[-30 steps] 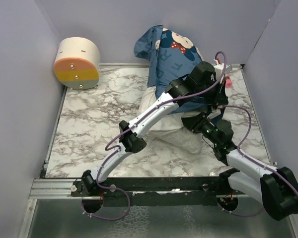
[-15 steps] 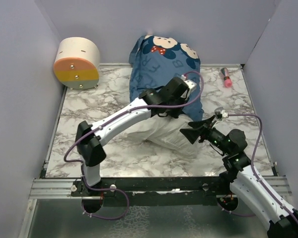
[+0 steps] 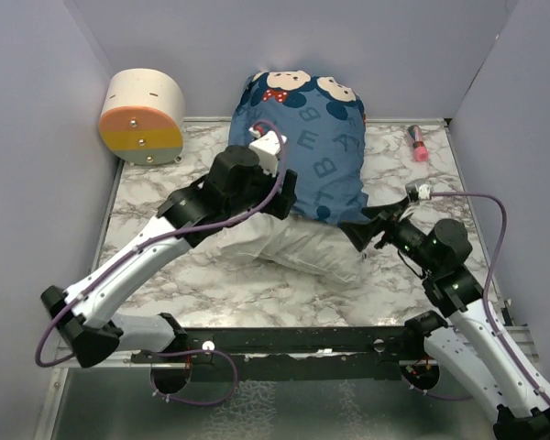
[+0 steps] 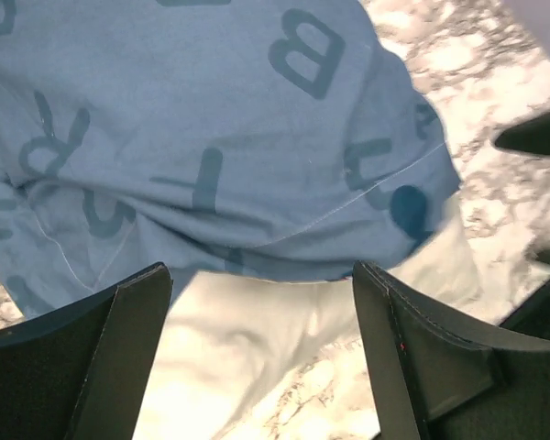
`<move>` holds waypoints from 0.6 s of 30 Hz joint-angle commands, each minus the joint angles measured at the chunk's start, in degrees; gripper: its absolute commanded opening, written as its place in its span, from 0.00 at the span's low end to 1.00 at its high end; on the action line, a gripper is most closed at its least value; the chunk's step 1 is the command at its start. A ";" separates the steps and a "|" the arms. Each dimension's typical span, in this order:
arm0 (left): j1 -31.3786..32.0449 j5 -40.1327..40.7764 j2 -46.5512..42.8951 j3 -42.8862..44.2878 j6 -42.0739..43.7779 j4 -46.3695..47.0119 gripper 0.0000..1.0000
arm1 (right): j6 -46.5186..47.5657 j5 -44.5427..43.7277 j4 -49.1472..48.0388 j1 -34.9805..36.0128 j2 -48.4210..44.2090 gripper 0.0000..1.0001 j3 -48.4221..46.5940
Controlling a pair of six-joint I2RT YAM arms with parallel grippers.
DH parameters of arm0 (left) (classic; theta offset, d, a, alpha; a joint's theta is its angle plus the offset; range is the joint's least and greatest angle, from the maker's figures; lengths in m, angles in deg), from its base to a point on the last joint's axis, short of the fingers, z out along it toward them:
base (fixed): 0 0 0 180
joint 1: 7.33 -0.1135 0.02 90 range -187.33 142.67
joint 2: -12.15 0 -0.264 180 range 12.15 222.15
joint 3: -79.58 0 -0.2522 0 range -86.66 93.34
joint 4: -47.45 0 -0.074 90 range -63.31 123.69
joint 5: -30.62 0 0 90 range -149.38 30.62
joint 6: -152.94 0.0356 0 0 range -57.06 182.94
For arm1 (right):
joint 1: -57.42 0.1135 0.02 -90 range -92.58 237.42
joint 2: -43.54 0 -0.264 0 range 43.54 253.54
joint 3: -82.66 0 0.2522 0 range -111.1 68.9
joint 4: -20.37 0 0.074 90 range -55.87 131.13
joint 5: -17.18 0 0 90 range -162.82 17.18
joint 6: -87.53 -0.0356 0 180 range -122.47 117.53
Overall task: Put the pillow into the pillowcase
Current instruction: Stuff the pillow into the pillowcase.
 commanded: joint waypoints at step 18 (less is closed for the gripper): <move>9.60 -19.91 -10.15 -41.91 -22.74 45.84 0.78 | 0.16 -10.69 13.26 -0.05 13.04 0.90 -3.86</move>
